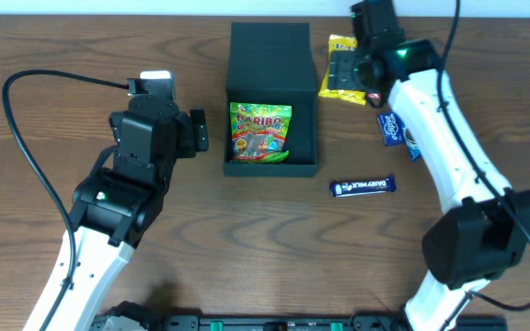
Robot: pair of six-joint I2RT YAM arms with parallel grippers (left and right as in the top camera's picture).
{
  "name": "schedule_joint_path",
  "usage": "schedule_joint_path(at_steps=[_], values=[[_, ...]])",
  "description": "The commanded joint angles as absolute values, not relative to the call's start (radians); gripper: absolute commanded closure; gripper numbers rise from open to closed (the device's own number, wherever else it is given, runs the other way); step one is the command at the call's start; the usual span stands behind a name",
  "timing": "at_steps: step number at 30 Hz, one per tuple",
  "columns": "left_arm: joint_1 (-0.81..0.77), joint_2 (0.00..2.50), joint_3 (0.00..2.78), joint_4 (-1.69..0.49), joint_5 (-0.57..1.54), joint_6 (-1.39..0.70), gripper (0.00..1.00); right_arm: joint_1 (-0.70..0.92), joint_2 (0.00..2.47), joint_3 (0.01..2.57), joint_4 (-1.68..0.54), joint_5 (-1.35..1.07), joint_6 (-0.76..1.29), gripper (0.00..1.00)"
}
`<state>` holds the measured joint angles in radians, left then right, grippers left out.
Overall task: Pack container
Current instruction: 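Grasp the blue Oreo pack with the right gripper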
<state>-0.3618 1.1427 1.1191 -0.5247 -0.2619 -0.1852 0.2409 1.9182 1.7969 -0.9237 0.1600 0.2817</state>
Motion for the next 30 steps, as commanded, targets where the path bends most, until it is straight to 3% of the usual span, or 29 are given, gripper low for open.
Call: schedule_joint_path(at_steps=[1,14,30], values=[[-0.358,1.152,1.136,-0.527,-0.265,-0.180,0.05,0.177,1.967,1.784,-0.928,0.236,0.125,0.18],[-0.358,1.152,1.136,-0.527,-0.265,-0.179,0.05,-0.034,2.155,1.784,-0.922,0.159,0.041,0.27],[-0.358,1.152,1.136,-0.527,-0.265,-0.179,0.05,-0.059,2.288,1.784,-0.798,0.023,-0.076,0.28]])
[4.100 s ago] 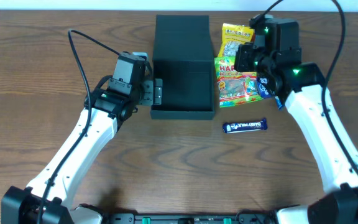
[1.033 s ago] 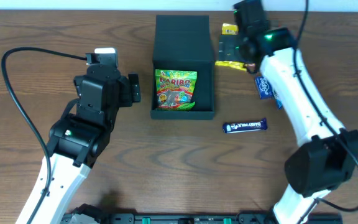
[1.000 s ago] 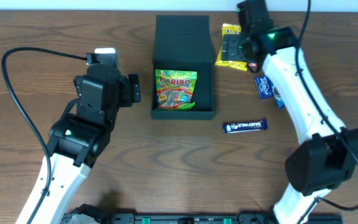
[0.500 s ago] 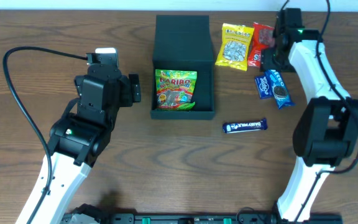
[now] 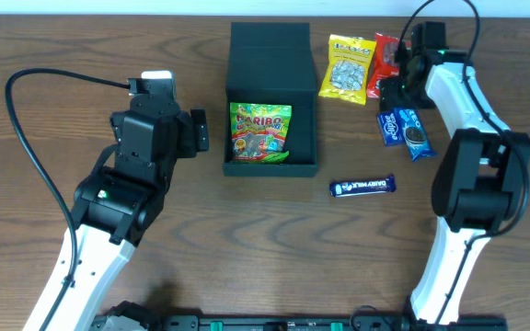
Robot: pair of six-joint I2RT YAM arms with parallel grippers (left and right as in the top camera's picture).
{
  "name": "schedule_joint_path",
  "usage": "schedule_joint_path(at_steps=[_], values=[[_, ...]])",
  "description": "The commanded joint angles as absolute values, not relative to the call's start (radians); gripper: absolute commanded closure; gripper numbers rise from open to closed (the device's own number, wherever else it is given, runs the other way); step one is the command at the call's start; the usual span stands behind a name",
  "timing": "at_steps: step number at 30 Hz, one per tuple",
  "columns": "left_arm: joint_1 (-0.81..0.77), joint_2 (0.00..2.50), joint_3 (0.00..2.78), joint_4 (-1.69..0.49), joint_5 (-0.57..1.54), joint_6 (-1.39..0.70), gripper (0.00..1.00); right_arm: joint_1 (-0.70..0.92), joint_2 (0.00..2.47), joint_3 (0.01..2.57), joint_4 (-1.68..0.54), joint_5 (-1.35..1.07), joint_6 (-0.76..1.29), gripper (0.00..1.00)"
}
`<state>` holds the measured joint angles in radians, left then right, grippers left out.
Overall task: Pack container
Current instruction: 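Grasp the blue Oreo pack with the right gripper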
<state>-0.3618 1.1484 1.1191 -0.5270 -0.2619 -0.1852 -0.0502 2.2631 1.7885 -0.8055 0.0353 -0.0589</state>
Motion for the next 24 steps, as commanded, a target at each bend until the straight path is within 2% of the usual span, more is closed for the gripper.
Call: schedule_joint_path(at_steps=[1,3,7,10,13,21,24], values=[[-0.358,1.152,1.136,-0.527,-0.265,-0.179,0.05,-0.059,2.293,1.784,-0.793,0.022,-0.076,0.29],[-0.358,1.152,1.136,-0.527,-0.265,-0.179,0.05,-0.059,2.305,1.784,-0.780,0.024,-0.076,0.31],[-0.358,1.152,1.136,-0.527,-0.265,-0.179,0.05,-0.059,2.332,1.784,-0.758,0.030,-0.076,0.41],[-0.358,1.152,1.136,-0.526,-0.265,-0.179,0.05,-0.059,2.336,1.784,-0.752,0.030,-0.075,0.56],[-0.358,1.152,1.136,-0.526,-0.265,-0.179,0.05,-0.059,2.336,1.786,-0.747,0.049,-0.044,0.66],[-0.358,1.152,1.136,-0.520,-0.266,-0.179,0.05,-0.059,2.275,1.860,-0.871,0.079,0.048,0.80],[-0.358,1.152,1.136,-0.515,-0.266,-0.179,0.05,-0.055,2.227,1.928,-0.943,0.078,0.090,0.82]])
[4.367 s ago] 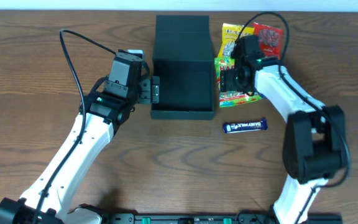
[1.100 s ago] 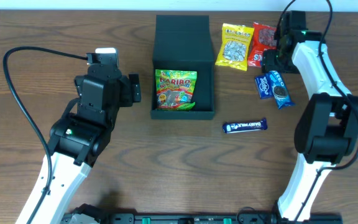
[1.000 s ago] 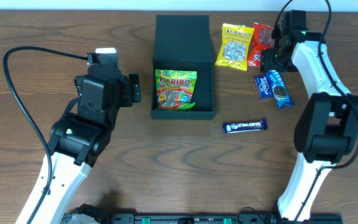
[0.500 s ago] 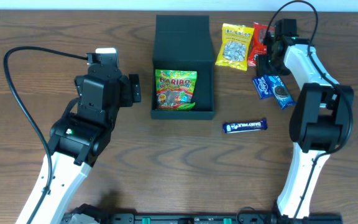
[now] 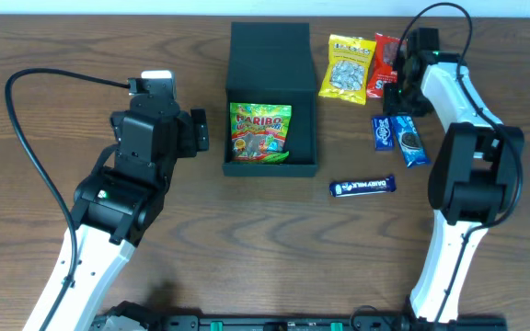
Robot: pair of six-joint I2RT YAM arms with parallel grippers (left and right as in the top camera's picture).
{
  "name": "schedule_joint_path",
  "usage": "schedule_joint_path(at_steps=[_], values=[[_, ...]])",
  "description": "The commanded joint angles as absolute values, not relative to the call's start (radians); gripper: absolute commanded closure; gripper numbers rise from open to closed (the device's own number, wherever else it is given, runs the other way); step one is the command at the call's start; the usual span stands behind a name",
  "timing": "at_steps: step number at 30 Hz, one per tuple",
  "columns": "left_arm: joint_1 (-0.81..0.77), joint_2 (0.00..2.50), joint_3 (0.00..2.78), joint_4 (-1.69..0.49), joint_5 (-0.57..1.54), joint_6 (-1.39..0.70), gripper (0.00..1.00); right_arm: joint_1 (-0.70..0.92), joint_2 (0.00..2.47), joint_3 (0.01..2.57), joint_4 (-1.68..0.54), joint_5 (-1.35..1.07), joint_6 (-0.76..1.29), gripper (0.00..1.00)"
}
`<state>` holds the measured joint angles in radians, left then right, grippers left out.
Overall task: Pack container
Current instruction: 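Grasp the blue Oreo pack with the right gripper, then place the Oreo pack upright in the box beside the Haribo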
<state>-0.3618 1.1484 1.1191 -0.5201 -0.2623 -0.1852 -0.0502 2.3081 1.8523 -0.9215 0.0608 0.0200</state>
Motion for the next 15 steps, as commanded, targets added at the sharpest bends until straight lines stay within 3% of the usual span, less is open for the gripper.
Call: schedule_joint_path(at_steps=[1,8,15], values=[[-0.358,1.152,1.136,-0.513,-0.266,-0.179,0.05,-0.051,2.209,1.951,-0.967,0.078,0.109,0.83],[-0.358,1.152,1.136,-0.490,-0.265,-0.180,0.05,0.076,2.070,2.044,-1.094,-0.062,0.286,0.86],[-0.358,1.152,1.136,-0.490,-0.265,-0.182,0.05,0.329,2.077,1.991,-1.058,-0.048,0.512,0.87]])
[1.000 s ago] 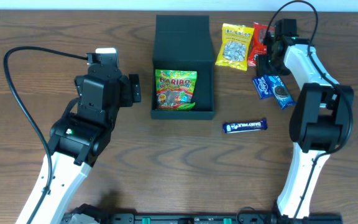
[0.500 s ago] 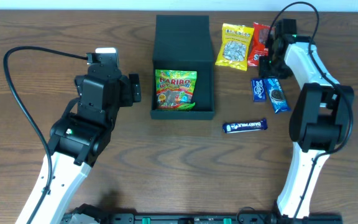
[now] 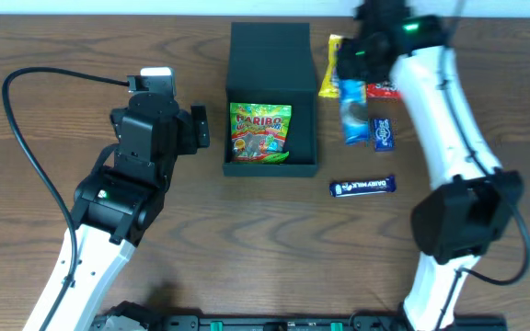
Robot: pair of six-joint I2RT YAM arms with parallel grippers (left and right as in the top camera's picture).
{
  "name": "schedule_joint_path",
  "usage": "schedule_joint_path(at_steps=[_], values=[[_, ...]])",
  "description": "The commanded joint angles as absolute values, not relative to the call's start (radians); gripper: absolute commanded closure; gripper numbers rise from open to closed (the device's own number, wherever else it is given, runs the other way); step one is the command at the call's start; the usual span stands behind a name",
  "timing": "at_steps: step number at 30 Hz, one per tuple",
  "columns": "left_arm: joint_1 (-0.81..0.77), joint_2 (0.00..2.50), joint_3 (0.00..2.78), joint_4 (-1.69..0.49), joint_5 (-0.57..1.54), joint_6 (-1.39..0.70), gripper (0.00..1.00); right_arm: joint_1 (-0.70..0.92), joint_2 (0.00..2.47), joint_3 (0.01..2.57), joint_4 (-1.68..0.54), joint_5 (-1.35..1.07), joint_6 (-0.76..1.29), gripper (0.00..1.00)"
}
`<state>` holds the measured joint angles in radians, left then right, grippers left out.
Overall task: Pack container
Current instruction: 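Place the Oreo pack upright in the box beside the Haribo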
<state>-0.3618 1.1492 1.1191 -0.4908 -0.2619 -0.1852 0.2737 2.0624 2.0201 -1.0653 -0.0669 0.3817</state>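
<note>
The black box (image 3: pixel 306 119) stands open at the middle of the table, a Haribo bag (image 3: pixel 260 131) lying inside it. My right gripper (image 3: pixel 349 81) hovers just right of the box, shut on a blue cookie packet (image 3: pixel 353 115) that hangs below it, blurred. A smaller blue packet (image 3: pixel 384 134) lies on the table beside it. The yellow snack bag (image 3: pixel 330 74) and the red packet (image 3: pixel 385 90) are partly hidden behind the arm. A dark blue chocolate bar (image 3: pixel 363 187) lies nearer the front. My left gripper (image 3: pixel 197 130) rests left of the box, holding nothing.
The box's raised lid (image 3: pixel 270 51) stands at the far side. The left arm's black cable (image 3: pixel 26 156) loops over the table's left part. A dark rail (image 3: pixel 265 324) runs along the front edge.
My right gripper was down by the two blue packets at the right. It now holds the longer blue packet lifted and shifted left, close to the box. The left arm is unchanged.
My right arm first reached over the yellow and red bags behind the box. Then it was at the far right beside the red packet, and then lower by the blue packets. Now one blue packet hangs from it near the box. The left arm stayed still throughout.
</note>
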Motion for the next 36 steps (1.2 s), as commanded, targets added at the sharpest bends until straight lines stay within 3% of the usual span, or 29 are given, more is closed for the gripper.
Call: schedule_joint_path(at_steps=[1,11,12,13,15,17,19,26,30,33,36], values=[[-0.358,1.152,1.136,-0.490,-0.265,-0.183,0.05,0.350,2.081,1.984,-1.056,-0.016,0.541,0.87],[-0.358,1.152,1.136,-0.498,-0.265,-0.183,0.05,0.436,2.148,1.971,-1.032,0.058,0.659,0.88],[-0.358,1.152,1.136,-0.499,-0.265,-0.183,0.05,0.436,2.148,1.969,-1.029,0.074,0.660,0.83],[-0.358,1.152,1.136,-0.499,-0.265,-0.183,0.05,0.435,2.148,1.969,-1.026,0.085,0.661,0.76],[-0.358,1.152,1.136,-0.499,-0.265,-0.183,0.05,0.433,2.148,1.969,-1.005,0.086,0.657,0.42],[-0.358,1.152,1.136,-0.498,-0.265,-0.183,0.05,0.432,2.148,1.969,-0.991,0.086,0.657,0.16],[-0.358,1.152,1.136,-0.498,-0.265,-0.183,0.05,0.432,2.148,1.969,-0.983,0.085,0.638,0.09],[-0.358,1.152,1.136,-0.507,-0.265,-0.183,0.05,0.360,2.143,1.988,-0.975,0.116,0.558,0.05],[-0.358,1.152,1.136,-0.521,-0.265,-0.183,0.05,0.268,2.147,1.987,-0.935,0.117,0.507,0.10],[-0.358,1.152,1.136,-0.527,-0.265,-0.183,0.05,0.207,2.164,1.986,-0.837,0.116,0.460,0.19],[-0.358,1.152,1.136,-0.527,-0.265,-0.183,0.05,0.177,2.209,1.986,-0.724,0.116,0.428,0.20]])
